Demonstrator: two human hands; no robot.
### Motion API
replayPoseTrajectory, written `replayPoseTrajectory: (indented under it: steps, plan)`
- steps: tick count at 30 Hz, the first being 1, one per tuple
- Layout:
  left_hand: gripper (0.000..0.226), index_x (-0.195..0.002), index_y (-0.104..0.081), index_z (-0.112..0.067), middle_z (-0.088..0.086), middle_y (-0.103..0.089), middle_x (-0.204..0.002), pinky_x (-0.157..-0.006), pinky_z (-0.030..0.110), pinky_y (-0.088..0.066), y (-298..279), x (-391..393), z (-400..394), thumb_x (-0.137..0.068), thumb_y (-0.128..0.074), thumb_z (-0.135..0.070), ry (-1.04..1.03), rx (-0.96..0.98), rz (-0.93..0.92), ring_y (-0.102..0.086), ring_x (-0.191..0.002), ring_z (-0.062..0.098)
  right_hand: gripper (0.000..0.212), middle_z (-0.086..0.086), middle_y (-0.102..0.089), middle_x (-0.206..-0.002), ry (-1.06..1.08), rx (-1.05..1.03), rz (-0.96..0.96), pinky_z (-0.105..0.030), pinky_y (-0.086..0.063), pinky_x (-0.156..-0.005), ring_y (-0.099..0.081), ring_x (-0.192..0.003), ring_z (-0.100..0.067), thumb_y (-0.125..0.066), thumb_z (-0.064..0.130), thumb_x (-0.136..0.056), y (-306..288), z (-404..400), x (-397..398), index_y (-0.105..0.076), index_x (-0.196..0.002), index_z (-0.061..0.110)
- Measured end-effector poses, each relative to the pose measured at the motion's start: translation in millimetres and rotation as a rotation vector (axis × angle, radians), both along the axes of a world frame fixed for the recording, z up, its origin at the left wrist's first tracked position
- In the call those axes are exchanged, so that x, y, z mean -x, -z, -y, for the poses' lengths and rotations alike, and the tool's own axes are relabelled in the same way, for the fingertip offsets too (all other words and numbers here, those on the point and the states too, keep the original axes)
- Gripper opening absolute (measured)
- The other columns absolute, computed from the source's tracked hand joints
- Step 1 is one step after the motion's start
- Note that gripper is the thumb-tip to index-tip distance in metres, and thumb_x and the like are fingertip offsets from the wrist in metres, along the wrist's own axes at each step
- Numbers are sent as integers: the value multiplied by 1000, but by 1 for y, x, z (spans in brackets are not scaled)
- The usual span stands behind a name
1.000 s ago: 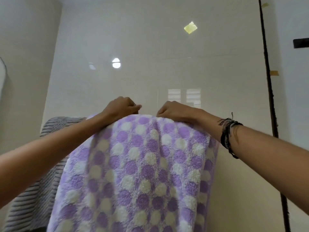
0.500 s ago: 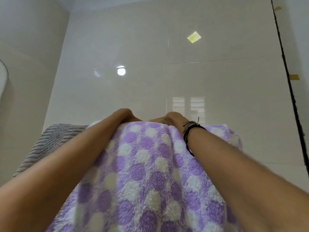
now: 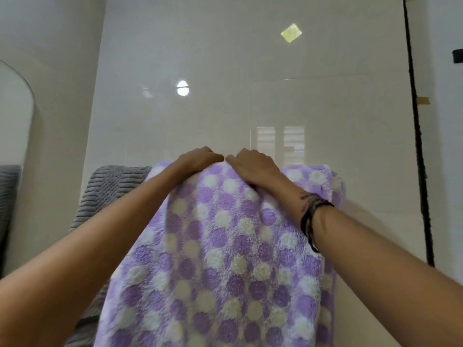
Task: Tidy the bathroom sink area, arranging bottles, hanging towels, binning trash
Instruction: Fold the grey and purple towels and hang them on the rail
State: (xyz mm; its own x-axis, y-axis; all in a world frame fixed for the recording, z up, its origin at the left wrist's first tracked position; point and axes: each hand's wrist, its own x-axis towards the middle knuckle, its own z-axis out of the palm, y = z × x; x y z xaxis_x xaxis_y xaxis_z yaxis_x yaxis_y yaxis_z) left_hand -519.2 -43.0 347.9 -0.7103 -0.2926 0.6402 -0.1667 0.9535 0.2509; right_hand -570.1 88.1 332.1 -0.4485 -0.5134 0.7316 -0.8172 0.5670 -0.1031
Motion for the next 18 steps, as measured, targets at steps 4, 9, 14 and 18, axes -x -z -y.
replayPoseTrajectory:
  steps: [4, 9, 14, 18]
  plan:
    - [39, -94, -66, -10, 16, -69, -102, -75, 36, -39, 46, -25, -5, -96, -35, -33, -51, 102, -340, -60, -93, 34, 37, -13, -67, -109, 45, 184, -394, -40, -39, -93, -61, -101, -31, -31, 29, -97, 61, -35, -11, -60, -110, 10]
    - [32, -118, -61, -13, 6, -64, -123, -101, 36, -36, 91, -39, -12, -98, -38, -21, 56, 215, -631, -55, -115, 25, 44, -11, -42, -146, 116, 331, -443, -47, -13, -117, -34, -138, -24, -42, 23, -95, 113, -72, -7, -43, -137, 10]
    - [30, -118, -61, -11, 7, -62, -126, -104, 37, -35, 98, -52, -7, -96, -42, -16, 70, 127, -669, -52, -119, 25, 92, -10, -20, -154, 40, 824, 115, -49, -22, -110, -21, -141, -26, -62, 53, -79, 153, -99, -12, -15, -147, 14]
    - [31, -114, -62, -12, 15, -55, -125, -98, 40, -36, 91, -60, 1, -92, -42, -20, -140, -159, -775, -49, -116, 31, 78, -5, -50, -135, -346, 991, 618, -39, -45, -96, -52, -121, -25, -70, 43, -77, 166, -107, -17, -30, -140, 17]
